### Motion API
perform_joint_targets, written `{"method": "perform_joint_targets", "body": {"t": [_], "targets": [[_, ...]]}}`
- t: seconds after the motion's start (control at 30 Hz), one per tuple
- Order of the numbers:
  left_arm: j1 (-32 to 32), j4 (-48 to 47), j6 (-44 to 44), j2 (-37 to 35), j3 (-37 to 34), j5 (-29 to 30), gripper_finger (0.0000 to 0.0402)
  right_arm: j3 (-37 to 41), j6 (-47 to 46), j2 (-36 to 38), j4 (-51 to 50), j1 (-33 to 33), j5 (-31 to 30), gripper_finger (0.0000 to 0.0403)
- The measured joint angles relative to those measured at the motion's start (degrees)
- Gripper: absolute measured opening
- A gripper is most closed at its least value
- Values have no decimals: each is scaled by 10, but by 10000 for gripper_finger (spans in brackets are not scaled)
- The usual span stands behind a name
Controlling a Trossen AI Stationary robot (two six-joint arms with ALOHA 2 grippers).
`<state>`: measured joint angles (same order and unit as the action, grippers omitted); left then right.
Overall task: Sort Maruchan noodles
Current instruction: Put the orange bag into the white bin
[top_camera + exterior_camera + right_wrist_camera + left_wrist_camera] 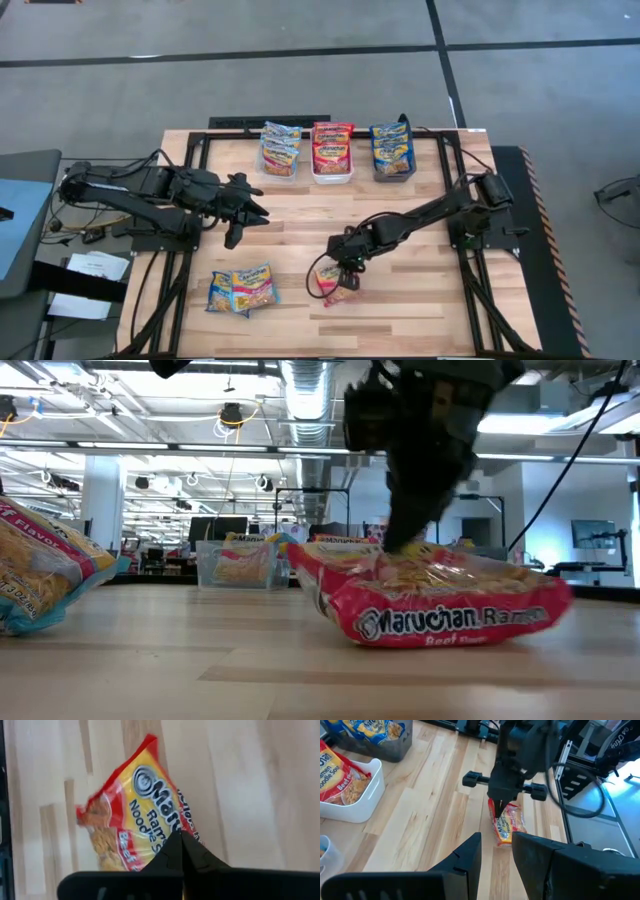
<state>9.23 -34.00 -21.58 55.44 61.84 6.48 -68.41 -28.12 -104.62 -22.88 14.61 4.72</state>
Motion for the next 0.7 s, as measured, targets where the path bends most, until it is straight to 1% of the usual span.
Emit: {"method": "perform_joint_targets", "body": {"t": [0.37,0.7], "targets": [[0,0,10,0,0,4,95,-83,28,0,-118,-11,-123,3],[0,0,21,0,0,5,95,-121,48,0,-147,-36,-156,2]]}}
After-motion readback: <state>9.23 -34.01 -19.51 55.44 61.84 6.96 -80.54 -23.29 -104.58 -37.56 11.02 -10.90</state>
